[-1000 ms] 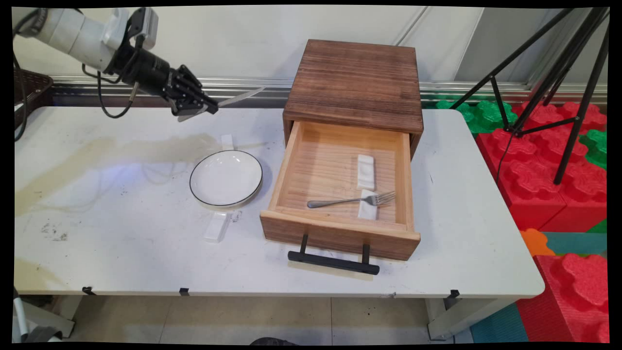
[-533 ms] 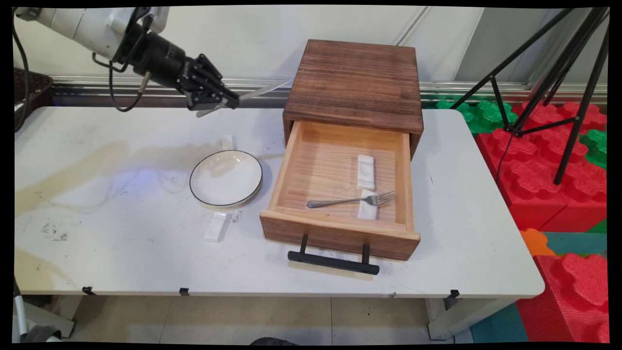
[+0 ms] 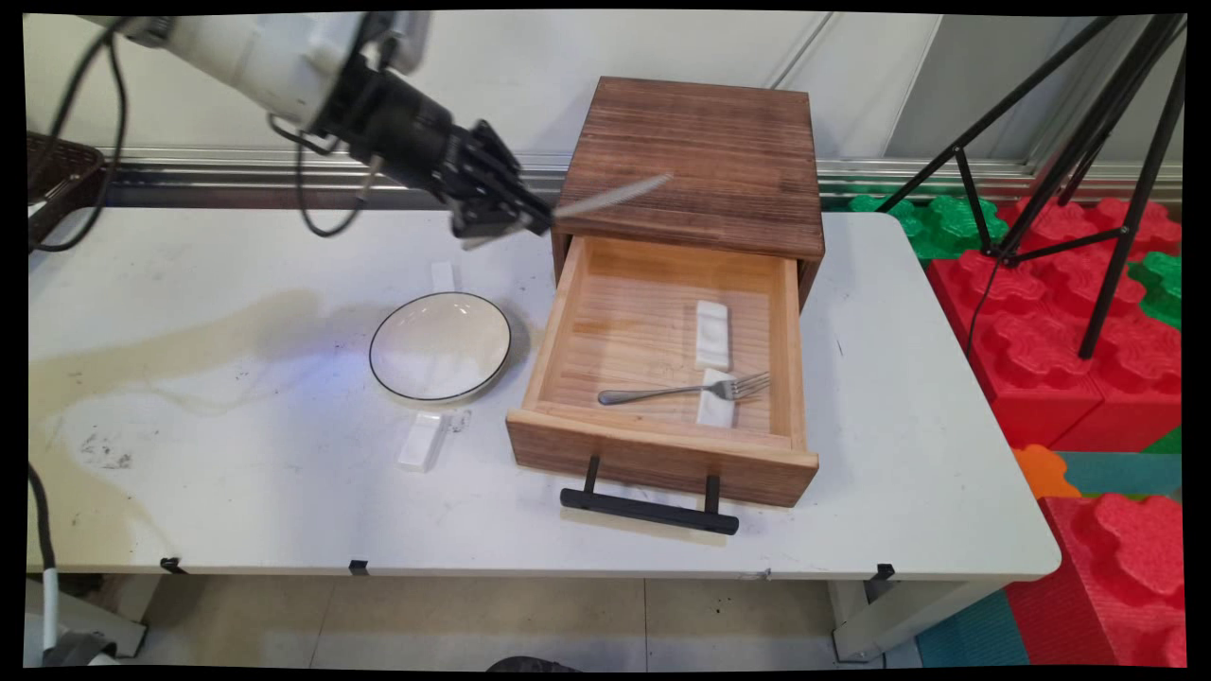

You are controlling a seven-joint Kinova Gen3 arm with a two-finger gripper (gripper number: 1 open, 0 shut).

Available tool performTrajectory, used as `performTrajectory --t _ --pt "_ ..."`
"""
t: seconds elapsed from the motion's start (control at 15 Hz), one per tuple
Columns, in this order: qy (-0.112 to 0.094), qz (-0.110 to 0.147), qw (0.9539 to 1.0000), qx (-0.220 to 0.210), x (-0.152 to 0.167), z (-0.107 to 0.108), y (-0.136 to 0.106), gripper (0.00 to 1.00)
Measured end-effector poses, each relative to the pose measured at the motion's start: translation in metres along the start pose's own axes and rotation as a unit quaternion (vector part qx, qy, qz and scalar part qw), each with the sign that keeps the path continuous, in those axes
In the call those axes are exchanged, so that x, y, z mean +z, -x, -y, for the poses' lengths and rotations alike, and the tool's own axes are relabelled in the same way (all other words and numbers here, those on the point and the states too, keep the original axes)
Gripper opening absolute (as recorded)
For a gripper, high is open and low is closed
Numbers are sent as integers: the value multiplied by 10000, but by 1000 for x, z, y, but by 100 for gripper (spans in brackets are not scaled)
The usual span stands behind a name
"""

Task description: Place the picked object into the drawer

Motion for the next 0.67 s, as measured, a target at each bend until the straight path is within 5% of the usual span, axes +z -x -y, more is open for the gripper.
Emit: performTrajectory --t 0.67 --pt "243 313 9992 76 108 -10 -35 0"
